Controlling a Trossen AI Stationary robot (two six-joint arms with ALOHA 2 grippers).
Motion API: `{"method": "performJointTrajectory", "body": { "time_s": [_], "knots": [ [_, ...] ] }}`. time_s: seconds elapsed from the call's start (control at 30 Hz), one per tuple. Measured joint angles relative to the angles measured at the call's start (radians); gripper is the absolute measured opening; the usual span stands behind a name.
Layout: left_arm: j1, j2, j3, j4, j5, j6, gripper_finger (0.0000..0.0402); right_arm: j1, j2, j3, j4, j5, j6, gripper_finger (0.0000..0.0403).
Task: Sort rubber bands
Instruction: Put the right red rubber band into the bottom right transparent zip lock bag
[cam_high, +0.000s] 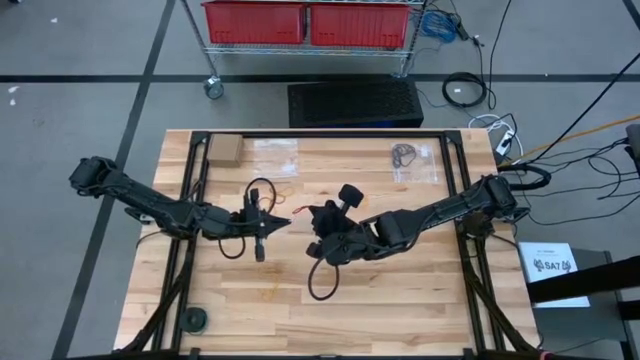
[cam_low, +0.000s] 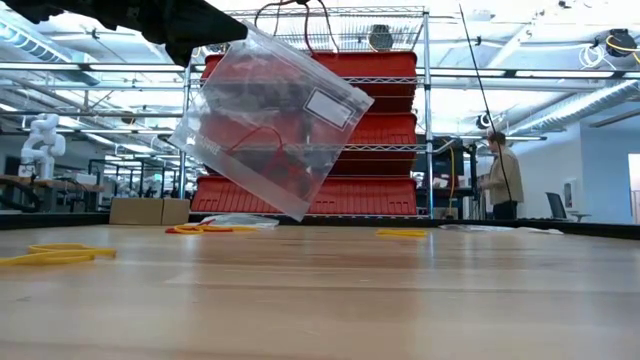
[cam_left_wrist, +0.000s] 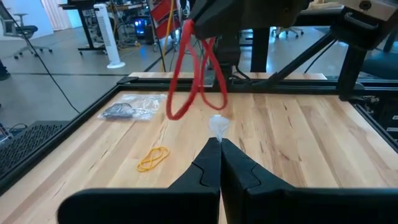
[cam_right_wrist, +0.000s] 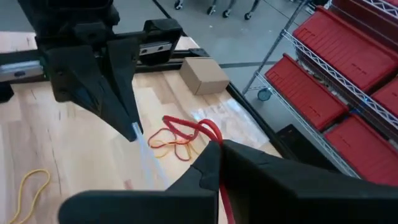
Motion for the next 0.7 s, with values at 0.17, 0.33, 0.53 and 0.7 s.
{"method": "performJointTrajectory", "body": {
  "time_s": [0.17, 0.33, 0.53, 0.7],
  "knots": [
    [0.0, 0.0, 0.0, 0.0, 0.0, 0.0, 0.0, 0.0, 0.013, 0.0, 0.01, 0.002, 0.022, 0.0],
    [0.0, 0.0, 0.0, 0.001, 0.0, 0.0, 0.0, 0.0, 0.067, 0.0, 0.04, -0.006, 0.03, 0.0],
    [0.0, 0.0, 0.0, -0.002, 0.0, 0.0, 0.0, 0.009, 0.076, 0.0, 0.043, 0.011, 0.051, 0.0],
    [0.0, 0.0, 0.0, -0.002, 0.0, 0.0, 0.0, 0.015, 0.072, 0.0, 0.043, 0.029, 0.052, 0.0]
  ]
}}
